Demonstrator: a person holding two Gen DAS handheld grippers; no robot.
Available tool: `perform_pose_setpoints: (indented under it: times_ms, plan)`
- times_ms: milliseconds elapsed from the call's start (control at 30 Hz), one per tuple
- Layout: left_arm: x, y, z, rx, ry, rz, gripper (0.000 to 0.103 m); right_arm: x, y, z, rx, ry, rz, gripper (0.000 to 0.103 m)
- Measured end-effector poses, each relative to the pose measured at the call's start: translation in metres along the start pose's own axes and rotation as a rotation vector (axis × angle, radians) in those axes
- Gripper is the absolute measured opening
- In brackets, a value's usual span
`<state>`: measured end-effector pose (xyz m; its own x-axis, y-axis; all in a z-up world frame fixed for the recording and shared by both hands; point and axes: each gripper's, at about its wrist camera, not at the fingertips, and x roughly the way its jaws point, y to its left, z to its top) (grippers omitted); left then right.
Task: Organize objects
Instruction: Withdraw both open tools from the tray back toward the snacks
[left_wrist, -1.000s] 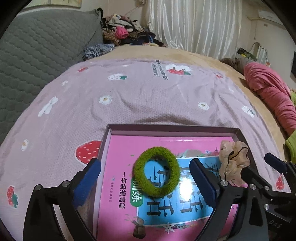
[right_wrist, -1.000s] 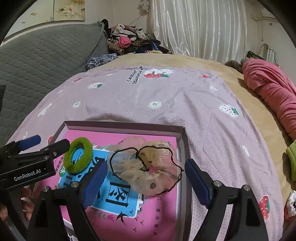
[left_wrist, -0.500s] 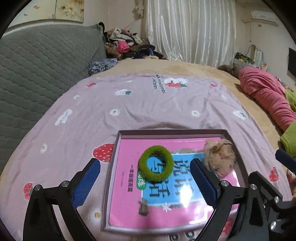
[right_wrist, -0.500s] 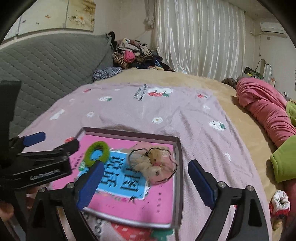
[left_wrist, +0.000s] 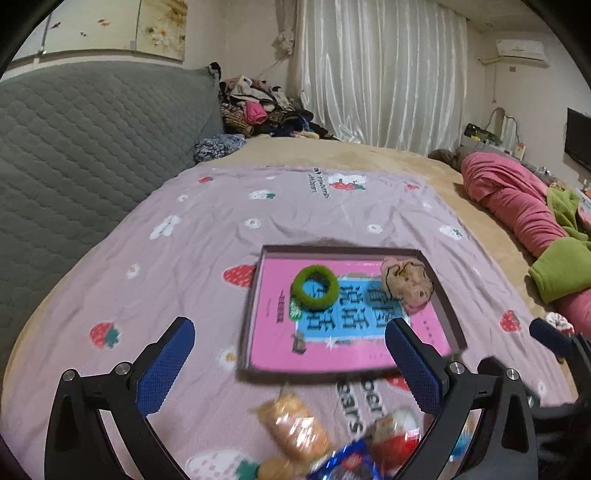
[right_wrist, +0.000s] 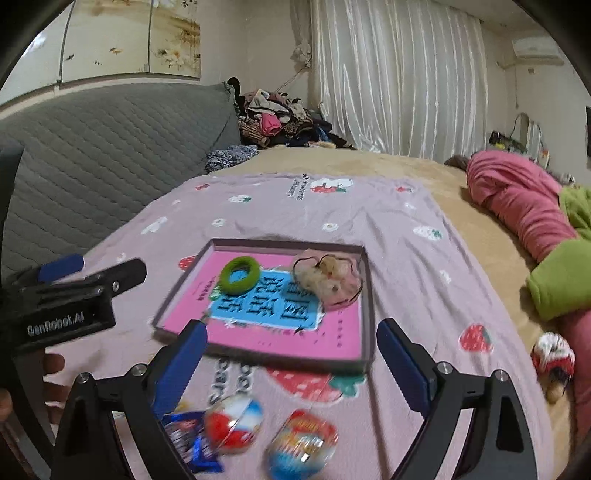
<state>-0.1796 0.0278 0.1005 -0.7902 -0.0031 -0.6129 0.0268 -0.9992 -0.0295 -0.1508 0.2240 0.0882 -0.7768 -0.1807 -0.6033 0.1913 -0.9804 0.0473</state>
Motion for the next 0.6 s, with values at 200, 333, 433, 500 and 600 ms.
perform_pose_setpoints:
  times_ms: [200, 333, 433, 500, 600]
  plan:
    - [-0.035, 0.02, -0.011, -0.01, 0.006, 0.009, 0.103, -0.042, 0.009, -0.006, 0.0, -0.02, -0.011, 0.093]
    - [-0.054, 0.031, -0.024, -0.032, 0.013, -0.008, 0.103, -0.066, 0.007, -0.01, 0.023, -0.036, -0.012, 0.093]
    - [-0.063, 0.032, -0.032, -0.033, 0.022, -0.014, 0.103, -0.084, 0.008, -0.013, 0.018, -0.045, -0.011, 0.093]
    - [-0.071, 0.032, -0.036, -0.026, 0.022, -0.015, 0.103, -0.093, 0.01, -0.015, 0.011, -0.051, -0.027, 0.093]
    - [-0.082, 0.029, -0.043, -0.014, 0.02, -0.016, 0.103, -0.105, 0.011, -0.02, 0.01, -0.053, -0.032, 0.093]
